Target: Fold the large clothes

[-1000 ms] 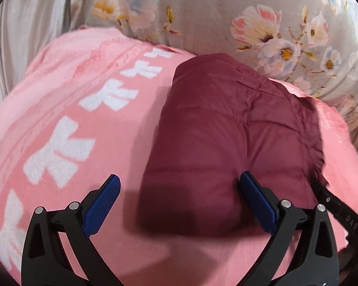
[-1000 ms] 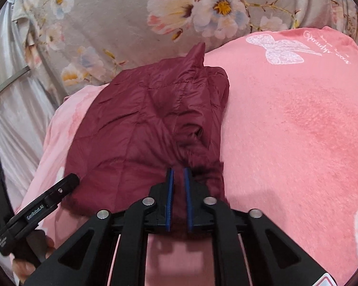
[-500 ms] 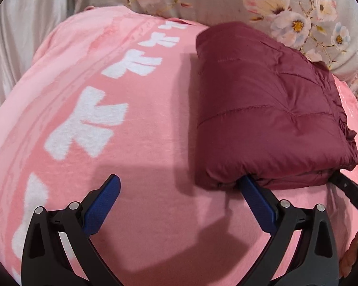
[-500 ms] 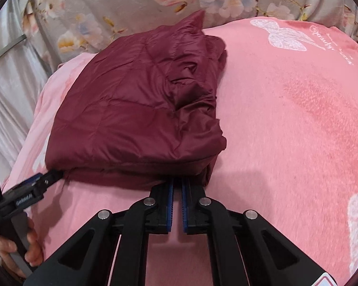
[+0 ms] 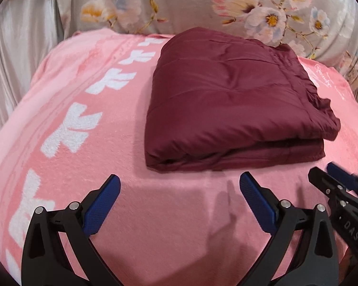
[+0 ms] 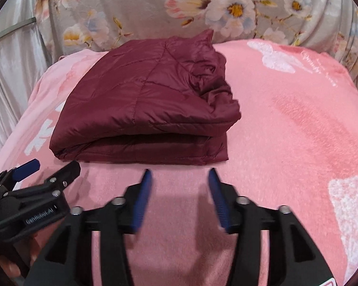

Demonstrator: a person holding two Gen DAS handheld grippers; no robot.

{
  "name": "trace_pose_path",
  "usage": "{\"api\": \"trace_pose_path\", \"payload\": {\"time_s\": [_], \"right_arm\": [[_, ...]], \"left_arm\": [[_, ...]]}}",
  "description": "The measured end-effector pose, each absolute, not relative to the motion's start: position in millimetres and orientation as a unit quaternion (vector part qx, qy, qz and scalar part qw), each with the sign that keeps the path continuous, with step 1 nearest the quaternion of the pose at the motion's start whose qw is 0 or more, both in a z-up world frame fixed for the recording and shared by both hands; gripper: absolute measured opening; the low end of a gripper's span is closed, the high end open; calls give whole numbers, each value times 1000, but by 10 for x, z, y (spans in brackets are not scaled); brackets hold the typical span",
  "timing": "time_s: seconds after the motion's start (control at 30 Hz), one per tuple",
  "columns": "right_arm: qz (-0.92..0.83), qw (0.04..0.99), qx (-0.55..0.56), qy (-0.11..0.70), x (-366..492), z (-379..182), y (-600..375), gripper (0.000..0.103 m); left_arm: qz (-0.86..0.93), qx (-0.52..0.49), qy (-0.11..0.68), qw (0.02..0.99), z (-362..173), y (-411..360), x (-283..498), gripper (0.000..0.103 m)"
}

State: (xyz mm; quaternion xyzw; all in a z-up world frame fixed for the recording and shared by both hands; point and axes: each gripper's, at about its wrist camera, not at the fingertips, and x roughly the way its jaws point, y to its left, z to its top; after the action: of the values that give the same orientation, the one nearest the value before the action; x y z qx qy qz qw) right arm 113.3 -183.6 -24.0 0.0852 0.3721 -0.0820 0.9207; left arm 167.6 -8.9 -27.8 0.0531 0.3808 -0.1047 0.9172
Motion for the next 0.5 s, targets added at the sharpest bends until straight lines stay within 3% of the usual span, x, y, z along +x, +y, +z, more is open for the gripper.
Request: {"api": "trace_pose_path", "payload": {"time_s": [0.5], "right_arm": [[-120, 919, 77, 368, 832, -245, -1772, 82]], "left_arm": [[-56, 16, 378, 924, -257, 2, 1529, 98]]}}
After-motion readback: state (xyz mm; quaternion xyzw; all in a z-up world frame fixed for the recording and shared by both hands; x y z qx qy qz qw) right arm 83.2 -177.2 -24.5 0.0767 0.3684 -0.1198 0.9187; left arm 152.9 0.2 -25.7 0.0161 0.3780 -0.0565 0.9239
